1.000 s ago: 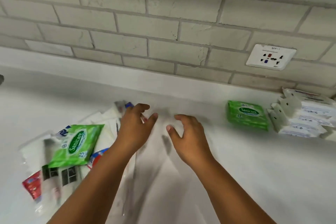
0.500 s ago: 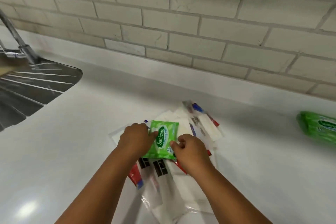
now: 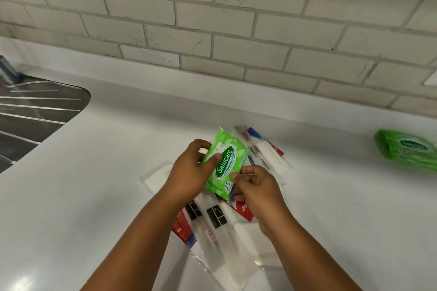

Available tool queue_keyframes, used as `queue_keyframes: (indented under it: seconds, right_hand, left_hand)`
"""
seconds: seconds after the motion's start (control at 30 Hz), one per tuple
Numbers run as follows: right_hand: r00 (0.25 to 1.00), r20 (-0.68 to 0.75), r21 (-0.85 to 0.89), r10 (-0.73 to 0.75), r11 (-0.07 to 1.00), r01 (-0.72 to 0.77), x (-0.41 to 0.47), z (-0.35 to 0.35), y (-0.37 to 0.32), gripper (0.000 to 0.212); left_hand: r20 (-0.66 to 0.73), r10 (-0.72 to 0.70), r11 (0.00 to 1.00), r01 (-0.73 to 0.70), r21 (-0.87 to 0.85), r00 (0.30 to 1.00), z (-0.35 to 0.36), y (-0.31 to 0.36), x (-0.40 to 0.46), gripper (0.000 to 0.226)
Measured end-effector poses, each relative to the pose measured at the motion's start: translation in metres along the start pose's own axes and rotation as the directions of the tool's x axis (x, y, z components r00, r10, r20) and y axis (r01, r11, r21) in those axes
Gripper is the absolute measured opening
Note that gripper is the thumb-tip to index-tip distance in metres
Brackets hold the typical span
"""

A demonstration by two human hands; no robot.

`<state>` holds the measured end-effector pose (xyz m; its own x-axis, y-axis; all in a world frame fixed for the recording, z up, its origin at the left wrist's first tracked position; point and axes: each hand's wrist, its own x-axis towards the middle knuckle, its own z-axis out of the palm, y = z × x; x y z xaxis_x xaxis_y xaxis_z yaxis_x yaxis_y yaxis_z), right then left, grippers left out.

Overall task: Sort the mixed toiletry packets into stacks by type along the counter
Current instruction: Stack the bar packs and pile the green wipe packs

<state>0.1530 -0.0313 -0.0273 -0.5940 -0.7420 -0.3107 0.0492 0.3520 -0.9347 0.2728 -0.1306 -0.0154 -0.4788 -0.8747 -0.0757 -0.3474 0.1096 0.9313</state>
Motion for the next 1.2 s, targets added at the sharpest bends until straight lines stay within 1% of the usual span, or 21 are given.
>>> queue_keyframes:
  seconds: [0.07,0.13,0.2,0.33,0.4,0.43,0.5,0.57,0.63,0.67,0.73,0.83,0.9,0.97,1.07,1.13,1.2]
  right_hand:
    - [1.0,-0.019,0.063,0.009,0.998,-0.008,-0.001,-0.014,-0.004,0.021]
    - [0.997,-0.07,0.149,0.024,0.989,-0.014,0.001,-0.033,-0.007,0.032]
    - [0.996,-0.081,0.256,0.035,0.966,-0.013,0.003,-0.056,-0.008,0.041]
    - [0.999,0.043,0.391,-0.006,0.92,-0.011,0.001,-0.099,-0.007,0.035]
    - [0.998,0.069,0.451,0.002,0.892,-0.033,0.002,-0.12,-0.002,0.036]
    - [0.998,0.065,0.491,0.01,0.87,-0.041,0.003,-0.134,0.002,0.038]
    - [0.999,0.039,0.576,0.031,0.816,-0.048,0.005,-0.158,0.009,0.044]
    - [0.999,-0.006,0.669,0.052,0.743,-0.035,0.006,-0.187,0.015,0.048]
    - [0.994,-0.067,0.747,0.083,0.665,-0.005,0.006,-0.222,0.024,0.045]
    - [0.99,-0.101,0.77,0.103,0.637,0.012,0.006,-0.239,0.028,0.041]
    - [0.977,-0.162,0.786,0.137,0.617,0.044,0.008,-0.273,0.037,0.035]
    - [0.957,-0.236,0.763,0.168,0.642,0.076,0.015,-0.322,0.048,0.029]
    - [0.939,-0.295,0.713,0.176,0.695,0.093,0.024,-0.347,0.053,0.023]
    - [0.919,-0.365,0.632,0.147,0.764,0.129,0.038,-0.374,0.056,0.017]
    - [0.893,-0.447,0.432,0.057,0.888,0.159,0.064,-0.406,0.052,0.017]
    - [0.862,-0.507,0.263,0.018,0.955,0.135,0.085,-0.426,0.049,0.02]
    - [0.83,-0.556,0.064,-0.038,0.994,0.088,0.107,-0.444,0.046,0.024]
  left_hand:
    - [0.072,0.002,0.995,0.005,-0.099,0.997,-0.003,0.009,0.004,0.018]
    - [0.148,0.01,0.992,0.008,-0.123,0.989,0.0,0.018,0.009,0.02]
    - [0.225,0.014,0.988,0.021,-0.151,0.974,0.008,0.03,0.015,0.021]
    - [0.41,0.016,0.981,0.065,-0.182,0.912,0.04,0.053,0.028,0.03]
    - [0.473,0.027,0.979,0.071,-0.189,0.881,0.062,0.063,0.034,0.031]
    - [0.487,0.031,0.978,0.075,-0.197,0.873,0.077,0.07,0.036,0.031]
    - [0.474,0.025,0.957,0.117,-0.266,0.88,0.104,0.079,0.039,0.032]
    - [0.451,-0.003,0.892,0.205,-0.402,0.893,0.136,0.089,0.039,0.036]
    - [0.472,-0.016,0.823,0.28,-0.495,0.881,0.175,0.098,0.034,0.04]
    - [0.49,-0.023,0.815,0.3,-0.496,0.872,0.195,0.101,0.031,0.039]
    - [0.507,-0.053,0.85,0.305,-0.43,0.86,0.235,0.106,0.024,0.031]
    - [0.481,-0.074,0.891,0.275,-0.362,0.874,0.293,0.116,0.019,0.023]
    - [0.463,-0.078,0.896,0.265,-0.356,0.883,0.324,0.123,0.023,0.022]
    - [0.45,-0.082,0.901,0.259,-0.347,0.889,0.355,0.132,0.031,0.022]
    - [0.43,-0.076,0.914,0.235,-0.33,0.9,0.391,0.147,0.05,0.015]
    - [0.4,-0.07,0.922,0.212,-0.323,0.914,0.411,0.158,0.067,0.013]
    - [0.373,-0.064,0.928,0.193,-0.318,0.926,0.43,0.166,0.086,0.015]
